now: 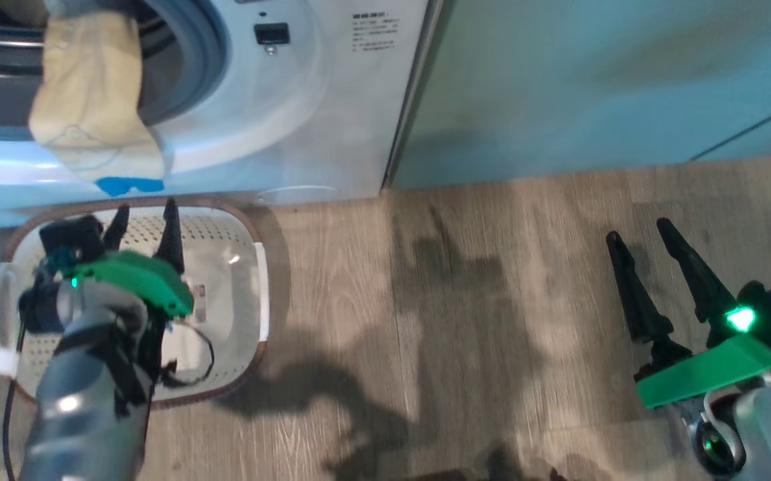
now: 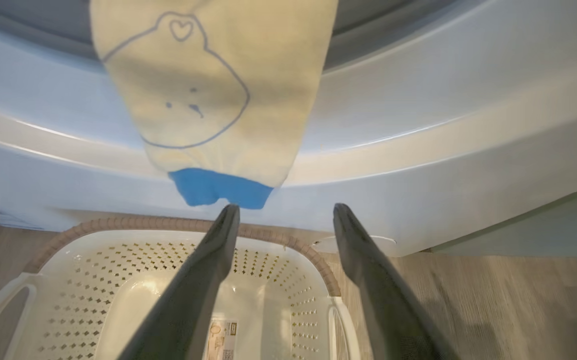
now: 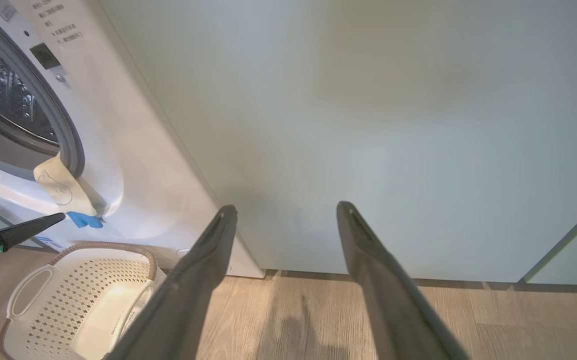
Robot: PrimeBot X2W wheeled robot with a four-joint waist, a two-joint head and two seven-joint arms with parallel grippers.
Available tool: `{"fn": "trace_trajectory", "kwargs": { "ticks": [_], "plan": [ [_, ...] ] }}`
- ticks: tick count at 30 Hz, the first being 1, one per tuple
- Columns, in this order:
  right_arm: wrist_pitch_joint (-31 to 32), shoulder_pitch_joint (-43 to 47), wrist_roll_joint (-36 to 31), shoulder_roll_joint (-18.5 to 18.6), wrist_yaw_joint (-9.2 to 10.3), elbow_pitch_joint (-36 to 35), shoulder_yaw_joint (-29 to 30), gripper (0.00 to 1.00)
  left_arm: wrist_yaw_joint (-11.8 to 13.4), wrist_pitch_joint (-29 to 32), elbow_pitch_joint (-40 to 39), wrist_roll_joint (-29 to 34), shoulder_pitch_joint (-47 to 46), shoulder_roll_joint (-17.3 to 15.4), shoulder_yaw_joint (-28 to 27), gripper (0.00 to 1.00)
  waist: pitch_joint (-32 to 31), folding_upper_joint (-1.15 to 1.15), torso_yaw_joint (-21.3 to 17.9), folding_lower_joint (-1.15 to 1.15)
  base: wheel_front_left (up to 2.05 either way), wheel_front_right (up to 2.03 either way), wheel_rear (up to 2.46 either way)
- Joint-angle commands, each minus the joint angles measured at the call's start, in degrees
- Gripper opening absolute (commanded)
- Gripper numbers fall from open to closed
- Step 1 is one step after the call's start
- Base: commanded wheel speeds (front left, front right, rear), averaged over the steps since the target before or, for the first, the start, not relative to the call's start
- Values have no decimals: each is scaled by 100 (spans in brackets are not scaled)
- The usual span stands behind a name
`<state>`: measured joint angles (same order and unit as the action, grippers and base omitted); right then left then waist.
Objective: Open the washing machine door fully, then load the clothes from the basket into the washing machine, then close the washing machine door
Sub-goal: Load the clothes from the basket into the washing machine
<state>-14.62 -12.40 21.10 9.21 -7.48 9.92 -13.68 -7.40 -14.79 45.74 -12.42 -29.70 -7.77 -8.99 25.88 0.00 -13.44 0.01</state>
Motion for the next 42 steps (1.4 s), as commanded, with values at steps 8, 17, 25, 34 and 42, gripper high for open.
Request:
{"fn": "trace_trajectory", "kwargs": {
  "ticks": [8,17,25,34,42],
  "plan": [
    [-38,-240,35,47,-1,-184,-167,100,296,-21,764,222,-1069,-350,-119,100,518,0,-198,-1,0,0,0],
    [-38,-379,32,43,-1,-184,-207,100,771,-21,1240,183,-1718,-430,-332,100,770,0,-250,-1,0,0,0],
    [-38,-445,34,12,-1,-182,-246,100,953,-21,1206,150,-1916,-499,-508,100,898,0,-275,-1,0,0,0],
    [-38,-450,34,28,-1,-139,-217,100,794,-21,1110,260,-1786,-491,-478,0,825,0,-226,-1,0,0,0],
    [-38,-349,26,37,-1,-111,-190,100,567,-21,689,355,-1320,-409,-488,0,538,0,-133,-1,0,0,0]
  ]
}}
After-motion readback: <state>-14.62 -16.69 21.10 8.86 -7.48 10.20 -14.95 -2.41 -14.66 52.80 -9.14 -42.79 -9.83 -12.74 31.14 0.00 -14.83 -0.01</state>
